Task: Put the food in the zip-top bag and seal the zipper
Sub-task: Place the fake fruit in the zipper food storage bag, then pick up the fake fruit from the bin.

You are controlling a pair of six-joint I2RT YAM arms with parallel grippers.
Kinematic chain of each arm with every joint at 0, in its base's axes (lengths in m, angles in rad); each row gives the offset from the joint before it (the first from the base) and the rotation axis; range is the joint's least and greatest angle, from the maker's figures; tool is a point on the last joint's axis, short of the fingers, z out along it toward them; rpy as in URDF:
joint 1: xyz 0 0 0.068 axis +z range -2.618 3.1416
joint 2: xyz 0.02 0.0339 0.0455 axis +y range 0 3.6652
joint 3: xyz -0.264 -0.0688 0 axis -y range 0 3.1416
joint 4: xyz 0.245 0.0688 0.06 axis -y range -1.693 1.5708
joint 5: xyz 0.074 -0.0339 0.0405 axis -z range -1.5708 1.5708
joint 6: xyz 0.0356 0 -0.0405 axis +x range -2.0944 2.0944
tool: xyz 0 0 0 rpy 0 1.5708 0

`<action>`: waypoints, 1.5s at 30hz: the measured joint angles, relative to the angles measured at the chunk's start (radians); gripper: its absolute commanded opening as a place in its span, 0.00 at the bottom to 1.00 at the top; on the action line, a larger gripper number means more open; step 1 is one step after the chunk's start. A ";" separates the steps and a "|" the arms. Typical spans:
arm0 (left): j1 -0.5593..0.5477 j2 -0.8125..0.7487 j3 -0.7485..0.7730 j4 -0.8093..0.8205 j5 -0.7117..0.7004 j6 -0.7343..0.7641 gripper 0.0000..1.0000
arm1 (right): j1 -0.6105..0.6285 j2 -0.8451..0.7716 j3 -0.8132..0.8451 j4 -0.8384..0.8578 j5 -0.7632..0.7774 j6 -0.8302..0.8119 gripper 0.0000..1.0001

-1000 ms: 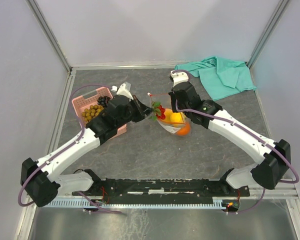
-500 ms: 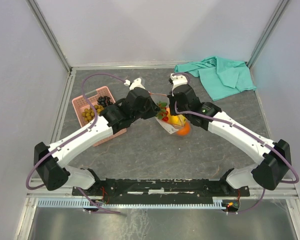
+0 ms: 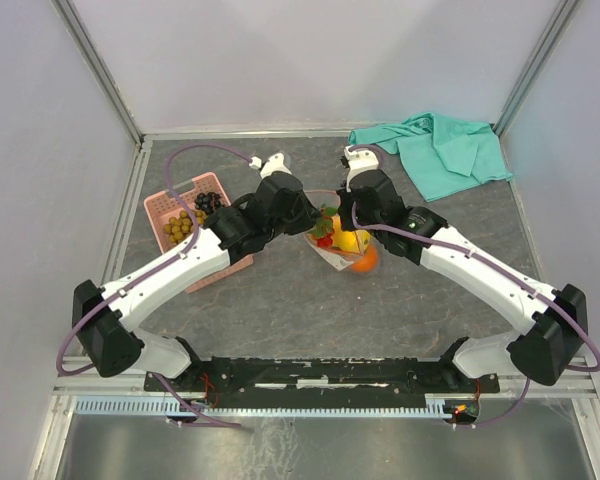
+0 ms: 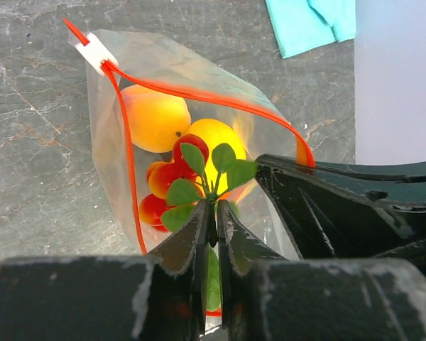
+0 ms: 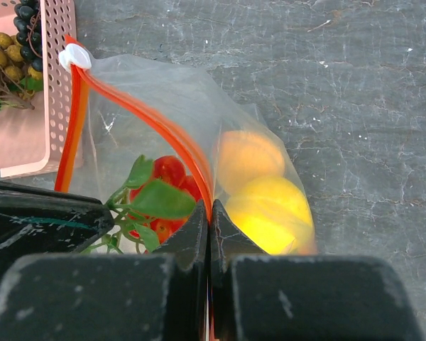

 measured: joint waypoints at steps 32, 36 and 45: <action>0.001 -0.082 -0.010 -0.253 -0.071 -0.010 0.58 | 0.000 -0.019 0.000 -0.016 0.009 -0.016 0.02; 0.001 -0.021 -0.010 -0.241 -0.039 -0.008 0.38 | 0.000 -0.020 0.000 -0.016 0.012 -0.020 0.02; 0.001 0.049 0.021 -0.240 -0.013 0.044 0.09 | 0.000 -0.032 0.000 -0.032 0.084 -0.065 0.02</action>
